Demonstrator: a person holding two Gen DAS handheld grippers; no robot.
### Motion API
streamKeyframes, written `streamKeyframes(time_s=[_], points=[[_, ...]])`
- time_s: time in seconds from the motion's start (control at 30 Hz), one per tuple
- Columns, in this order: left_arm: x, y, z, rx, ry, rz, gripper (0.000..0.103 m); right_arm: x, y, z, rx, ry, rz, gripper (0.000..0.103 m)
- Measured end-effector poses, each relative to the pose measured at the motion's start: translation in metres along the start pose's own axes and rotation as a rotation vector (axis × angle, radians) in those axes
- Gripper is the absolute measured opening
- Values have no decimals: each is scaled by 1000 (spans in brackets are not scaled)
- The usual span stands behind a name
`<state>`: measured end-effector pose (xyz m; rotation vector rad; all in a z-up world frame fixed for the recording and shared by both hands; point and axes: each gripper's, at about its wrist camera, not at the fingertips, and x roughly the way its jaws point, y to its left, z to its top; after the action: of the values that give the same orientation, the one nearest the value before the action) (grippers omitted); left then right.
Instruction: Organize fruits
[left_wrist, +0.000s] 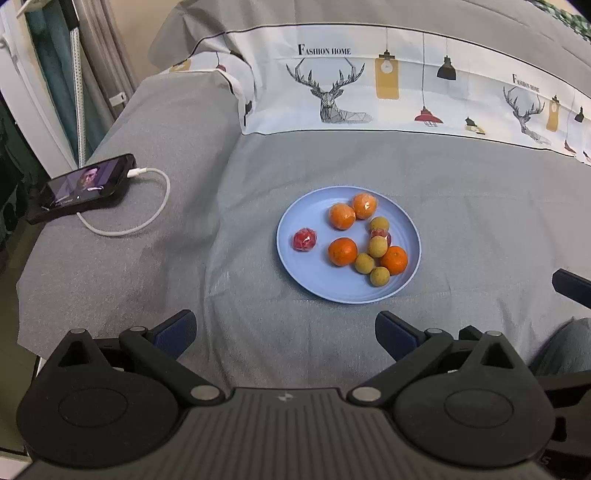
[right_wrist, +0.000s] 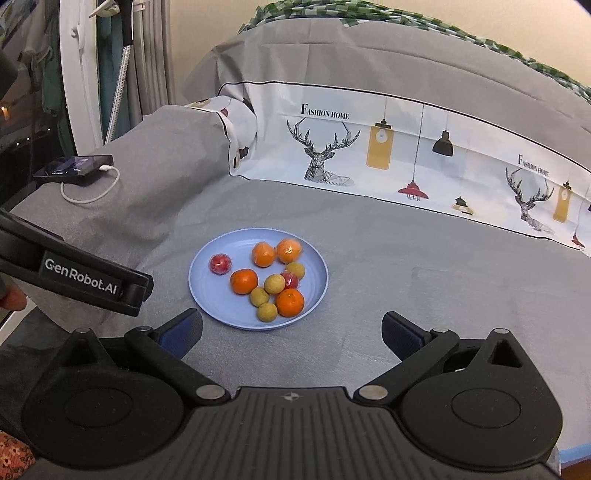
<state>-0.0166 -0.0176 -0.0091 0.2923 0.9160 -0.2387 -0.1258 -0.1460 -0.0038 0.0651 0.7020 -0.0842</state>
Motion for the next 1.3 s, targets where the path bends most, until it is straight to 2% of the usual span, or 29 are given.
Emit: streamKeyframes(time_s=[0.23, 0.43, 1.3], points=[[-9, -2, -5, -21, -42, 11, 103, -7, 0, 0, 2, -20, -5, 102], [-9, -6, -8, 18, -54, 46, 103, -8, 0, -1, -1, -24, -5, 102], [7, -2, -7, 15, 7, 45, 103, -2, 1, 2, -2, -10, -7, 102]])
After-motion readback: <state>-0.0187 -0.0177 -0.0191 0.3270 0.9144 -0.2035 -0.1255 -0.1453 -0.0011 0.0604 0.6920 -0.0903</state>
